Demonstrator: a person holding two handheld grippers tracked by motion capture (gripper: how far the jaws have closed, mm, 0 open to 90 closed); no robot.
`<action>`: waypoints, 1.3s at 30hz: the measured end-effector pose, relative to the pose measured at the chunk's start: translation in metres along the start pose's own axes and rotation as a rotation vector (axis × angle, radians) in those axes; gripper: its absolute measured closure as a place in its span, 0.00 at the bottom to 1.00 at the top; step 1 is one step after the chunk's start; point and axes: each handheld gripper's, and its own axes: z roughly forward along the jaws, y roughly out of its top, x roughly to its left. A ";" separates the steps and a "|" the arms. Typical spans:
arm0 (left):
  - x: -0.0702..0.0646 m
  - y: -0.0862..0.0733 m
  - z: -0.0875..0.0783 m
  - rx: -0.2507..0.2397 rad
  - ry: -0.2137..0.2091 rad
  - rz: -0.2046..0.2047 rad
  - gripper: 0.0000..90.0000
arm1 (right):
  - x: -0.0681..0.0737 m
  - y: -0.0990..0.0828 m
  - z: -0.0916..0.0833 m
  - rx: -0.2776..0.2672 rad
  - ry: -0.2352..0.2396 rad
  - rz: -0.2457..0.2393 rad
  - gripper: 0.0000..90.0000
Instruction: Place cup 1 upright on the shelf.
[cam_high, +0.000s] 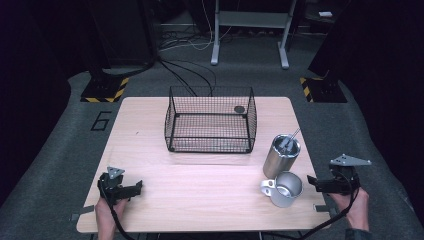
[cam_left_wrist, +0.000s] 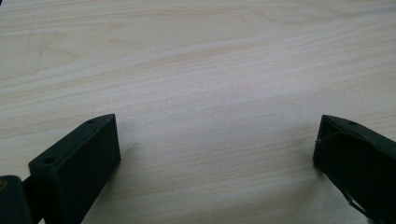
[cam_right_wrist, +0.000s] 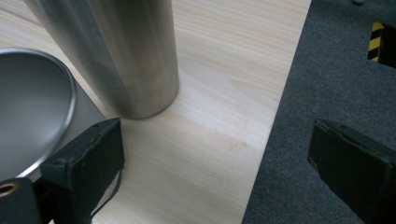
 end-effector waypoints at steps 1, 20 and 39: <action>0.000 0.000 0.000 0.000 0.000 -0.001 0.01 | 0.000 0.002 0.000 -0.016 0.004 -0.002 0.04; 0.000 0.000 0.000 0.000 0.000 -0.001 0.01 | 0.024 0.044 -0.007 -0.071 0.115 -0.018 0.00; -0.001 0.000 0.000 -0.002 0.003 0.002 0.01 | 0.048 0.081 0.021 -0.049 0.146 -0.069 0.00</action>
